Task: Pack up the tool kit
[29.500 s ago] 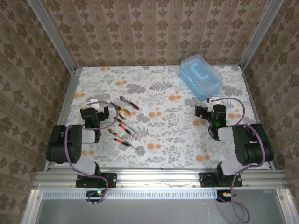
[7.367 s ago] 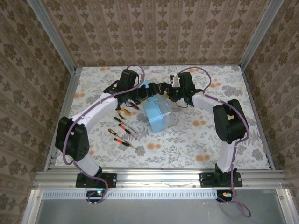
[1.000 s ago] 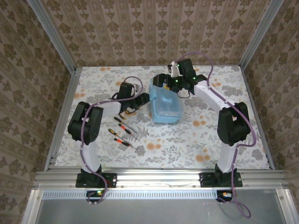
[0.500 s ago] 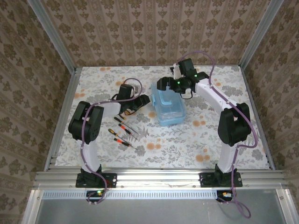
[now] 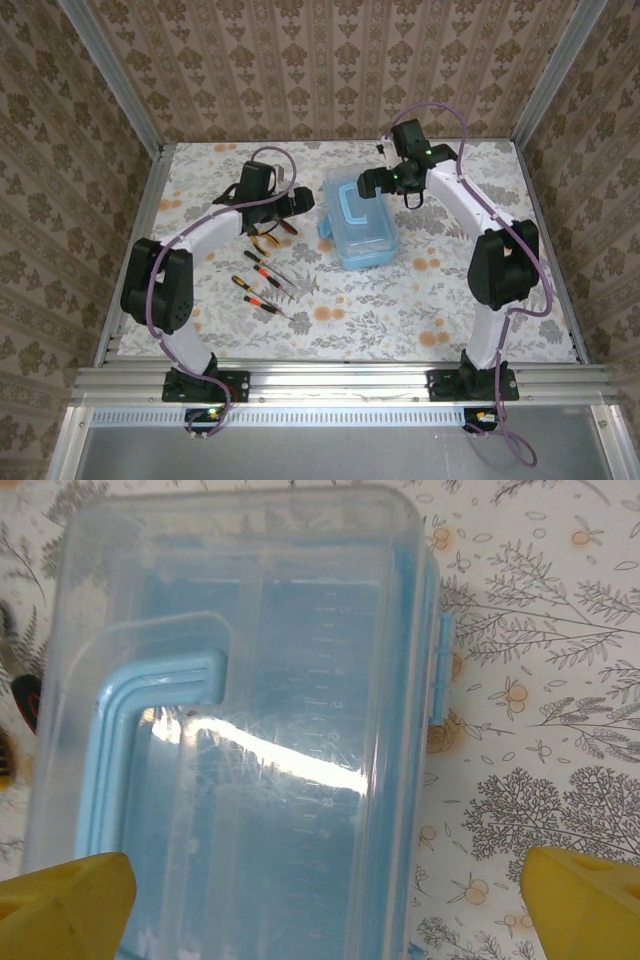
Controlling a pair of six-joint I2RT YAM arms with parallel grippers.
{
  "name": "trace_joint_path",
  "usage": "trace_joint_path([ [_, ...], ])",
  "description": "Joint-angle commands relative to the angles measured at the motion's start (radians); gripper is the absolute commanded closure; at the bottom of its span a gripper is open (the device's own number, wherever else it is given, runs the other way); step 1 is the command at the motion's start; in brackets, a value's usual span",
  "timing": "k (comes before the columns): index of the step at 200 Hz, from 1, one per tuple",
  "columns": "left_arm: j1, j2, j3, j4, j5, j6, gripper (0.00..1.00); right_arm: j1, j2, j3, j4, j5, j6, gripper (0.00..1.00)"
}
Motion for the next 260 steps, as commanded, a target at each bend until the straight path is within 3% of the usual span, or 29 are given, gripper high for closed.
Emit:
trace_joint_path([
  [1, -0.007, -0.006, -0.026, -0.026, -0.004, 0.043, 0.00, 0.010, 0.022, 0.017, 0.008, -0.045, -0.048, 0.00],
  [54, -0.017, -0.006, -0.089, 0.060, 0.030, 0.021, 0.00, 0.044, 0.095, 0.030, 0.009, -0.070, -0.057, 0.00],
  [111, -0.017, 0.003, -0.095, 0.090, 0.043, 0.017, 0.00, 0.053, 0.112, -0.003, 0.027, 0.008, -0.023, 0.00],
  [126, -0.018, -0.001, -0.101, 0.095, 0.041, 0.013, 0.00, 0.052, 0.102, -0.027, 0.044, 0.009, -0.016, 0.05],
  [153, -0.024, -0.021, -0.119, 0.098, 0.028, 0.011, 0.00, 0.049, 0.076, -0.071, 0.067, 0.002, -0.003, 0.26],
  [195, -0.033, -0.033, -0.123, 0.095, 0.015, 0.008, 0.00, 0.042, 0.013, -0.133, 0.104, -0.011, 0.037, 0.33],
  [260, -0.069, 0.009, -0.054, 0.084, 0.026, 0.012, 0.00, -0.045, -0.120, -0.321, 0.287, -0.242, 0.158, 0.34],
])
